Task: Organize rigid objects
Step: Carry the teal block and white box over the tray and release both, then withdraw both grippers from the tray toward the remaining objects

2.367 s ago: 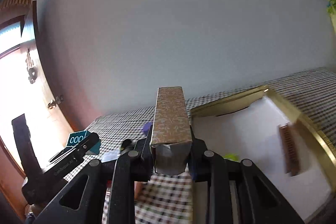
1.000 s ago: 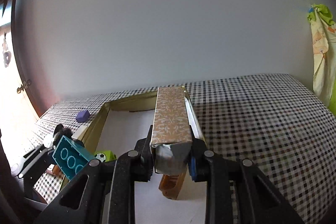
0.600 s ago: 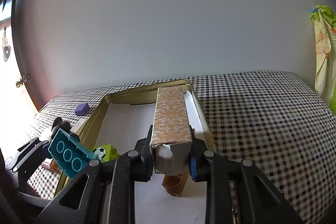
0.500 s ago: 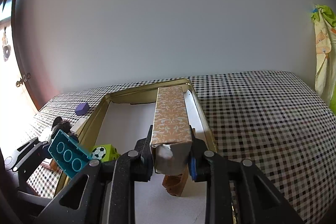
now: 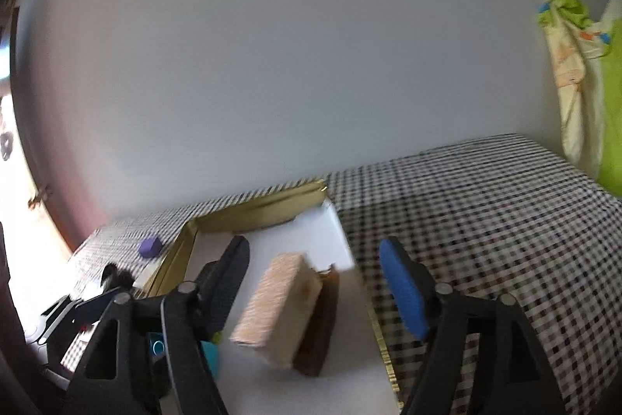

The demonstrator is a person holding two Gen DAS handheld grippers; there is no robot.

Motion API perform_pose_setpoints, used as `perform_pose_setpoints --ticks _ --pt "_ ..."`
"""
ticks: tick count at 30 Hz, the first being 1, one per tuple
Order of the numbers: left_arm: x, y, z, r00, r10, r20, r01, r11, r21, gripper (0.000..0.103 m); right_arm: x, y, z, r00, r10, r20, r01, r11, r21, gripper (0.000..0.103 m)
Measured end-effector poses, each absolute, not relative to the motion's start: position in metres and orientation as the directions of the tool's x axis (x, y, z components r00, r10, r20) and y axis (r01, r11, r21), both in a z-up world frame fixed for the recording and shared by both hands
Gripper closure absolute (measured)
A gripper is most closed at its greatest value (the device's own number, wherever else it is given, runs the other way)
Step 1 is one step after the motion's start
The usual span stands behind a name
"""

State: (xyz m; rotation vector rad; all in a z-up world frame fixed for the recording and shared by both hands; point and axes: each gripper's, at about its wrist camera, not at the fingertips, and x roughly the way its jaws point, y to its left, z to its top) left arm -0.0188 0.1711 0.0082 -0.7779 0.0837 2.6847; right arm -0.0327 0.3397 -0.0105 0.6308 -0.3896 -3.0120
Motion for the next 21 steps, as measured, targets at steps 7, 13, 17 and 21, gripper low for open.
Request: perform_pose_setpoints --ticks 7,13,17,21 --pt "-0.024 0.153 0.012 -0.840 0.227 -0.493 -0.243 -0.969 -0.033 0.001 -0.031 0.348 -0.013 -0.916 -0.057 -0.396 -0.062 -0.958 0.281 0.029" --pt "-0.026 0.132 0.012 -0.870 0.164 -0.465 -0.167 -0.985 -0.035 0.001 -0.021 0.350 -0.012 -0.937 0.019 -0.350 -0.125 -0.951 0.283 0.029" --pt "-0.024 0.120 0.013 -0.894 0.124 -0.430 -0.120 -0.992 -0.036 0.000 -0.007 0.349 -0.009 -0.960 0.079 -0.269 -0.158 -0.946 0.283 0.029" --pt "-0.021 0.109 0.014 -0.915 0.075 -0.395 -0.069 -0.997 -0.029 0.001 0.009 0.346 -0.007 -0.971 0.154 -0.184 -0.202 -0.939 0.278 0.021"
